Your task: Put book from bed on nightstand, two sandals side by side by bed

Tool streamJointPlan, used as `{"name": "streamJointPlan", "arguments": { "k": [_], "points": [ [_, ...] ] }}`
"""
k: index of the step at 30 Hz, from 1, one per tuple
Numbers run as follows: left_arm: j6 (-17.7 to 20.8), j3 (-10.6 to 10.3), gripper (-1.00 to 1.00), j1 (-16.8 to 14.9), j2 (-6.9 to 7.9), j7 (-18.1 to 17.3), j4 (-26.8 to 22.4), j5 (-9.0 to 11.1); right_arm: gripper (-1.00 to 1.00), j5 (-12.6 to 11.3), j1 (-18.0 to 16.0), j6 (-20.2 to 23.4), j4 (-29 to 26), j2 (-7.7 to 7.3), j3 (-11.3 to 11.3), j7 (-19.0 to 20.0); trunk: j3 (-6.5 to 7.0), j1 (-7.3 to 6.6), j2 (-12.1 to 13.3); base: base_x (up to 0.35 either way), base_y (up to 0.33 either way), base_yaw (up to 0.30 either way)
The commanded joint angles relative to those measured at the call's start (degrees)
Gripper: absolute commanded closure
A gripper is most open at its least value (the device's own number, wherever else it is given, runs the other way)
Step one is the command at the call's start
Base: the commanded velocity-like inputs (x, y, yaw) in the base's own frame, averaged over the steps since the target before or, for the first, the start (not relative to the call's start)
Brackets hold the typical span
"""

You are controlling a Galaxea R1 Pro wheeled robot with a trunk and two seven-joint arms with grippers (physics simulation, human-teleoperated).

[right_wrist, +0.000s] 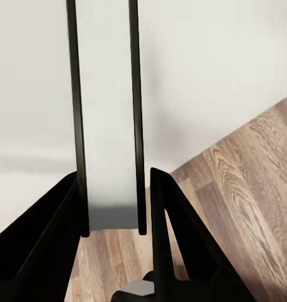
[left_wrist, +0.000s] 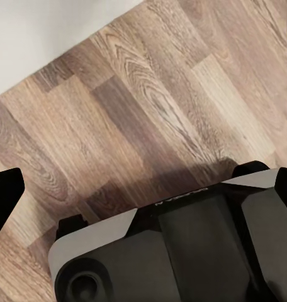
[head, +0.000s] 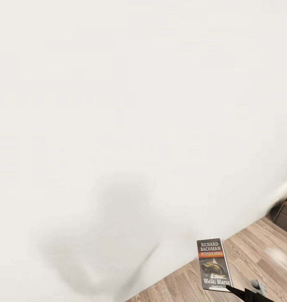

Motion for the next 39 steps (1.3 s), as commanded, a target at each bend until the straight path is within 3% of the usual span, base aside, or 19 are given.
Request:
{"name": "streamJointPlan", "arguments": {
  "k": [1,39],
  "points": [
    [-0.4,-0.2,-1.0,0.0,0.02,0.0,0.0,-0.5,1.0,-0.6,-0.1,0.4,0.2,0.02,0.3,0.3,-0.02,0.02,0.0,0.001,0.0,-0.2],
    [-0.4,-0.2,-1.0,0.0,0.02,0.0,0.0,-0.5,1.0,-0.6,-0.1,0.3,0.2,0.01,0.3,0.3,-0.02,0.02,0.0,0.0,0.0,-0.2]
  ]
}}
